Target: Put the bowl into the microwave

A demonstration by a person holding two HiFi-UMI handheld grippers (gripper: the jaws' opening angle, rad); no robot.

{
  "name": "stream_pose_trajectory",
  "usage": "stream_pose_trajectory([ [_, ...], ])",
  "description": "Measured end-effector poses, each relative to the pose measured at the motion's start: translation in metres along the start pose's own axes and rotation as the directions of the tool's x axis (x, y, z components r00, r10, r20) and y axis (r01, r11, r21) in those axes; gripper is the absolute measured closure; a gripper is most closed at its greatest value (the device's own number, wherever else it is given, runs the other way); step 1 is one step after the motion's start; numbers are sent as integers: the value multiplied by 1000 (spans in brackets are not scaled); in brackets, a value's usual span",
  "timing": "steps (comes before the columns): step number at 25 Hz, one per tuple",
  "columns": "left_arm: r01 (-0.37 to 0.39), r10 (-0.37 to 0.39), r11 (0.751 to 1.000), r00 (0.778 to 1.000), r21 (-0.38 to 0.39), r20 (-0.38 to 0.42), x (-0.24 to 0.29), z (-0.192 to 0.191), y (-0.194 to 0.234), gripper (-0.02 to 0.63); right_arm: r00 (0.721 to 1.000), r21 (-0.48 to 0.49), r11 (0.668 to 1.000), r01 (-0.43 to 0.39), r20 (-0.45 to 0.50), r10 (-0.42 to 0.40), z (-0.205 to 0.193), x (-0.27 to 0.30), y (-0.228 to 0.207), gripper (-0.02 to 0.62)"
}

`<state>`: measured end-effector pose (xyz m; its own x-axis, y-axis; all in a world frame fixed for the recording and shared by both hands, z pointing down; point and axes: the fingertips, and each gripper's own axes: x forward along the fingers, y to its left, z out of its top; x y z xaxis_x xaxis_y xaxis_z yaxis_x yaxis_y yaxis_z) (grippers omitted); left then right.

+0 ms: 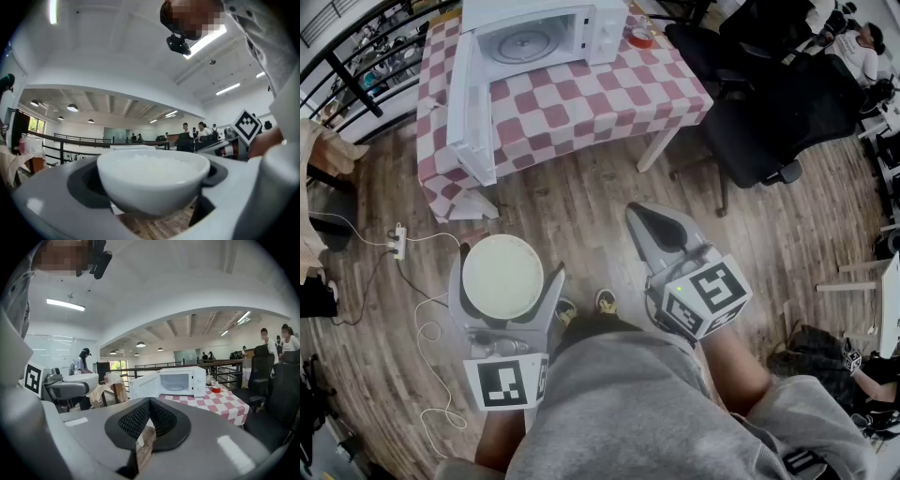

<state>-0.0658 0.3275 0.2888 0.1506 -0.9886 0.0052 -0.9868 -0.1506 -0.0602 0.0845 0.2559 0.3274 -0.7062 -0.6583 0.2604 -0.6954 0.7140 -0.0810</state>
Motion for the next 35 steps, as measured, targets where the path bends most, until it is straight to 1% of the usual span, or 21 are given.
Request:
stream_pose_trajectory([
  [8,-2,2,1000,1000,-26,15,7,5,7,71,1000,-6,1000,8,17,-8,6,7,0,597],
  [18,18,-18,999,1000,-32,23,5,7,25,71,999,-3,999,37,13,-37,11,18,10,597],
  [23,25,-25,999,1000,-35,16,-1,3,33,71,1000,21,999,30,4,-30,7,19,21,597],
  [28,25,-24,999,999,-30,33,-8,7,39,71,1000,38,999,13,-1,-13,4,21,32,597],
  [35,42,-42,999,999,-29,20,-2,5,34,71,1000,48,999,-4,3,4,5,24,31,597],
])
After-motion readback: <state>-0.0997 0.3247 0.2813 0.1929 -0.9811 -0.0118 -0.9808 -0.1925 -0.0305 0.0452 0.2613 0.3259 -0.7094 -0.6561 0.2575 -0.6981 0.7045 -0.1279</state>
